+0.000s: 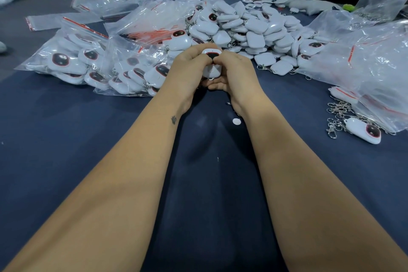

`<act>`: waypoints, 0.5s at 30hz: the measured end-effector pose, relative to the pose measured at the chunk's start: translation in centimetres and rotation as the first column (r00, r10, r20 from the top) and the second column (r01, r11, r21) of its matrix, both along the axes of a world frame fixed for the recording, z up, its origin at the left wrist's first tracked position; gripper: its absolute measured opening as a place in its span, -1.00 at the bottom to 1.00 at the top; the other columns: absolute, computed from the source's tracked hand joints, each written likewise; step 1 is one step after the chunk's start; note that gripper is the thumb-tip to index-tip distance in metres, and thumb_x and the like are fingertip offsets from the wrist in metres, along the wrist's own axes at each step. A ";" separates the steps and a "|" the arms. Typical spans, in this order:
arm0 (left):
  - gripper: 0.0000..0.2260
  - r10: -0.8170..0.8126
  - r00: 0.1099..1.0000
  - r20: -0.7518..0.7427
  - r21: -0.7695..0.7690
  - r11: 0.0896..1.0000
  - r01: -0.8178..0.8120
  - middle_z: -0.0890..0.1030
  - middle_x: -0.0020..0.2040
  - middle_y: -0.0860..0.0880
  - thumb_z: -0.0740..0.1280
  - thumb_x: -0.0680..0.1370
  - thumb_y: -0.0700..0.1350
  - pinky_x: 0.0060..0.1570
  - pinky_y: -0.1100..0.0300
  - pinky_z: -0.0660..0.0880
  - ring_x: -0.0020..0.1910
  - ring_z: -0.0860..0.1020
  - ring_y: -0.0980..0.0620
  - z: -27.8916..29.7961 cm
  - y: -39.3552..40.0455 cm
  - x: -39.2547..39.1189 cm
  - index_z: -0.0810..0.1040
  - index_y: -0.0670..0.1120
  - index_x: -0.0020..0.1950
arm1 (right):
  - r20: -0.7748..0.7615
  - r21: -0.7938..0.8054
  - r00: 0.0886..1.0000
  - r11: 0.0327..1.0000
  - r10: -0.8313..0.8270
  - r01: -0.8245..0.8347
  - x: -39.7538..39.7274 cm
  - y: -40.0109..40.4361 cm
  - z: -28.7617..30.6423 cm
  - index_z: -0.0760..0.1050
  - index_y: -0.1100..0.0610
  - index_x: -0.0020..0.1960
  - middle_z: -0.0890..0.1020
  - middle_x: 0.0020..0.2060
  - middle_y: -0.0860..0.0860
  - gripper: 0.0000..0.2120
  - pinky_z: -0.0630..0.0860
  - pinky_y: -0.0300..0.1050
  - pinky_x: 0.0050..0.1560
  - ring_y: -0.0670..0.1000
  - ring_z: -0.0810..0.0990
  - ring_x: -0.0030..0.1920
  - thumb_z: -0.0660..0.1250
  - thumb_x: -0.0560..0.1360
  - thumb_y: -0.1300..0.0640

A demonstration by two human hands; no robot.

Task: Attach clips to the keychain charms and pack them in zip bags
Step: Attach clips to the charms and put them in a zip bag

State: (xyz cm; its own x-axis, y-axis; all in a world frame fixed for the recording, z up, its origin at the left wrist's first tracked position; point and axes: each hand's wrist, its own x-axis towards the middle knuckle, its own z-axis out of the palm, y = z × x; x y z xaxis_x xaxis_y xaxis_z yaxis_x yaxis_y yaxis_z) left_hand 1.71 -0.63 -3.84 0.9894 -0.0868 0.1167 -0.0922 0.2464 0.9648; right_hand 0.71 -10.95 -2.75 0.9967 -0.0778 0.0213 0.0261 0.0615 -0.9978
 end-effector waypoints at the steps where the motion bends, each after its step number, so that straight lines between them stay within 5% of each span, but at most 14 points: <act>1: -0.75 0.011 1.000 0.005 0.017 1.000 -0.011 0.63 -0.15 -0.08 0.21 0.56 -0.31 -0.36 0.22 0.41 -0.26 0.54 0.01 0.0 0.0 0.0 0.62 -0.12 0.11 | -0.002 0.000 1.000 1.000 -0.001 0.001 0.0 0.0 0.0 0.54 0.18 -0.15 0.63 -0.39 0.11 -0.89 0.50 -0.16 -0.39 0.10 0.58 -0.42 0.26 0.52 0.25; 8: -0.73 0.043 0.998 0.044 0.062 0.997 -0.045 0.66 -0.14 -0.07 0.22 0.55 -0.32 -0.36 0.22 0.46 -0.22 0.57 0.00 0.0 0.2 0.1 0.64 -0.02 -0.01 | -0.004 0.005 1.000 1.000 0.000 0.000 -0.2 0.1 0.1 0.52 0.24 -0.11 0.60 -0.37 0.17 -0.91 0.47 -0.16 -0.43 0.13 0.56 -0.43 0.25 0.52 0.27; 15: -0.71 0.027 0.992 0.126 0.179 0.983 -0.050 0.63 -0.01 -0.01 0.22 0.59 -0.28 -0.27 0.35 0.47 -0.16 0.58 0.14 0.7 -0.3 -0.5 0.56 -0.08 0.26 | 0.043 0.069 0.993 0.992 -0.113 0.110 -0.2 0.0 0.0 0.54 0.18 -0.22 0.59 -0.51 0.00 -0.85 0.45 -0.24 -0.49 -0.02 0.54 -0.52 0.24 0.49 0.24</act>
